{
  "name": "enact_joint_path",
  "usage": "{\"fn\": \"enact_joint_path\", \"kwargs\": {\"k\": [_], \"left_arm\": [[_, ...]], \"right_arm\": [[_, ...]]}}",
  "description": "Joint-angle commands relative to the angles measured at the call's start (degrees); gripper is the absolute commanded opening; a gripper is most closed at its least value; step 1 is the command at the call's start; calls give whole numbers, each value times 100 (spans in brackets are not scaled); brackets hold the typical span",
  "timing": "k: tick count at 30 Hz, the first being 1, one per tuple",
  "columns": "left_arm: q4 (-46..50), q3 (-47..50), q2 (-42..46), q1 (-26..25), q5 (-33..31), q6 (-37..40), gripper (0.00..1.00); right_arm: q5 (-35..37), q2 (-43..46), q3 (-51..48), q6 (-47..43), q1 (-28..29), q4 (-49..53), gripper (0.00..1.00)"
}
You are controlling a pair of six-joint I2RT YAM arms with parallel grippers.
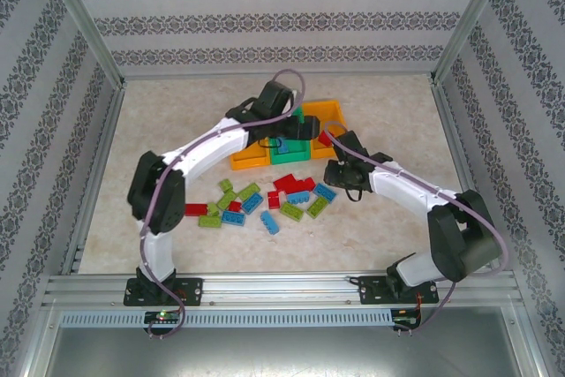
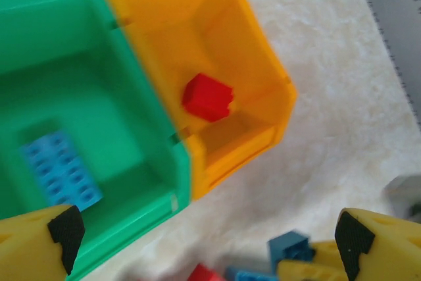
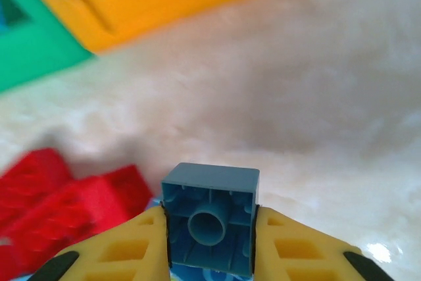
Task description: Sort the legos into containers by color
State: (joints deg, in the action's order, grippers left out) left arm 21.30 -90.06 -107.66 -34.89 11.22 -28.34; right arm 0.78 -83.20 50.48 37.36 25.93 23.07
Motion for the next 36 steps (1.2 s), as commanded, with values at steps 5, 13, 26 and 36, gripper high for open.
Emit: {"fn": "enact_joint_path", "kwargs": {"k": [5, 13, 26, 36], "left_arm": [[-236, 1843, 1529, 209, -1668, 287, 99], [479, 3618, 3221, 953, -2069, -104, 99], [1078, 4052, 3036, 1291, -1160, -978, 100], [763, 3971, 2247, 1460, -322, -1571, 93]], "right_arm": [[-692, -576, 1433, -237, 114, -401, 29], [-867, -2221, 3115, -384, 263, -142, 32], [-908, -3148, 3750, -212, 272, -31, 49], [-971, -2989, 3659, -168, 289, -131, 60]]}}
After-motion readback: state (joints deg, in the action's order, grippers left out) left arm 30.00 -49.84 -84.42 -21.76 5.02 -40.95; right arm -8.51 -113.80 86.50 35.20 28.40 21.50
